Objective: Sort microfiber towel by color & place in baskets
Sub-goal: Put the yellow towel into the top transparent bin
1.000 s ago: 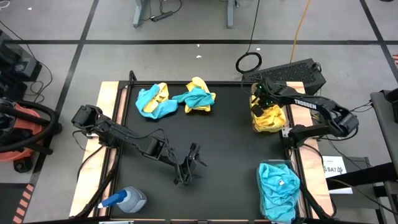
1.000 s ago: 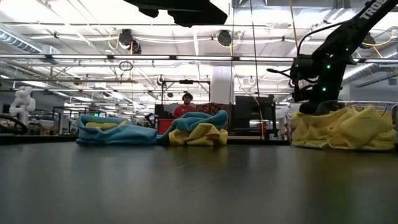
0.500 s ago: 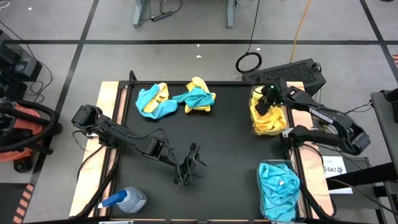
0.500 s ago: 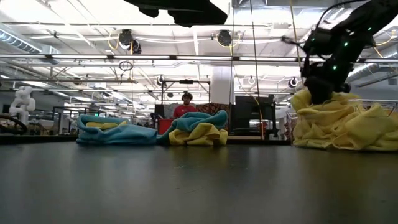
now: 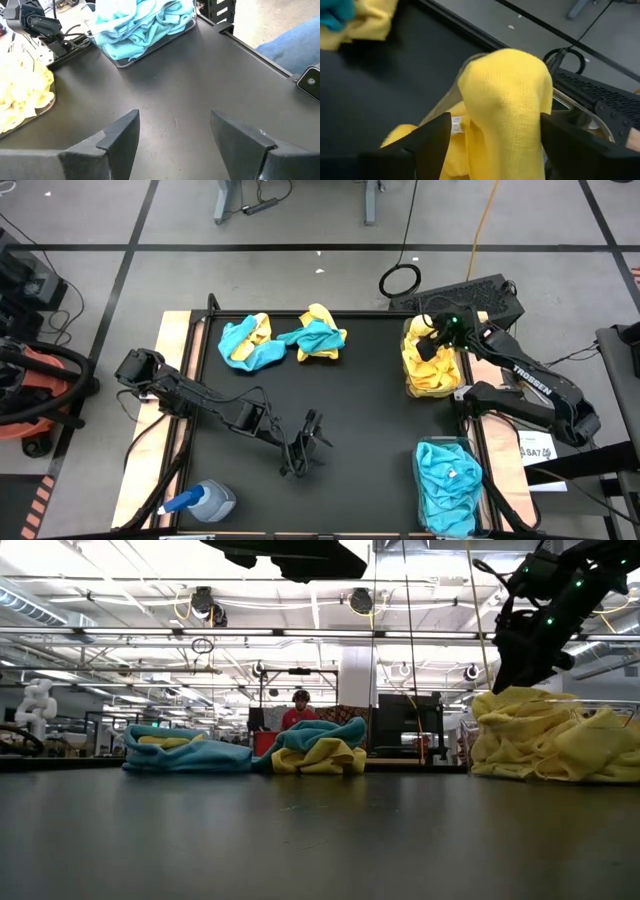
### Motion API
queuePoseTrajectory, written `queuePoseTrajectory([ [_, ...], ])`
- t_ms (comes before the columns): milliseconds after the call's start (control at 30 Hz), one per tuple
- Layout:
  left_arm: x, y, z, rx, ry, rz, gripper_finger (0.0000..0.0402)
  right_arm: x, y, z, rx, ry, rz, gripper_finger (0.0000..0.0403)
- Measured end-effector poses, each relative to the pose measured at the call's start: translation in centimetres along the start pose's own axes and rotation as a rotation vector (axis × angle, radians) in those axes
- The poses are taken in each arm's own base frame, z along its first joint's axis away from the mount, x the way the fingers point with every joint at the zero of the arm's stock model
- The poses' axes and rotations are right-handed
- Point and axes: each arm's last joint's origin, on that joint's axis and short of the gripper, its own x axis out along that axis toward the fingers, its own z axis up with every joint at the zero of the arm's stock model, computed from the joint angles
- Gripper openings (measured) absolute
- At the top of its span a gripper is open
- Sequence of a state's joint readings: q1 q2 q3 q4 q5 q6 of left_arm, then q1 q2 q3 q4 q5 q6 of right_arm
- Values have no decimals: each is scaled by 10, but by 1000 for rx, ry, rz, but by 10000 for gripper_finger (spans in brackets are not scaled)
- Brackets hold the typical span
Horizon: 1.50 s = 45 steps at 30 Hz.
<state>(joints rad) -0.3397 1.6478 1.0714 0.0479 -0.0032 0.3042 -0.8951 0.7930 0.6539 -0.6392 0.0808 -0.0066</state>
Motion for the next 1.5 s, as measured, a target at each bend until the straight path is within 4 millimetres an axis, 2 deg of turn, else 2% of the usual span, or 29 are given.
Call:
queuePoseTrajectory([
  [167, 0, 0, 0, 16, -1, 1, 249, -3, 0, 1, 22, -7, 6, 232],
  [267, 0, 0, 0, 16, -5, 2, 249, -3, 0, 0, 20, 6, 3, 169],
  [433, 0, 0, 1, 16, -5, 2, 249, -3, 0, 0, 17, 13, 4, 39],
  [500, 0, 0, 1, 16, -5, 2, 249, 0, 0, 0, 15, 27, 4, 11],
  [1200, 0, -1, -2, 6, 25, -7, 249, 84, 6, -16, 20, 450, -45, 4],
  [1367, 0, -1, -3, -8, 29, -8, 249, 94, 7, -21, 11, 502, -48, 5],
  [1500, 0, -1, -3, -10, 36, -11, 249, 92, 7, -20, 8, 494, -39, 15],
])
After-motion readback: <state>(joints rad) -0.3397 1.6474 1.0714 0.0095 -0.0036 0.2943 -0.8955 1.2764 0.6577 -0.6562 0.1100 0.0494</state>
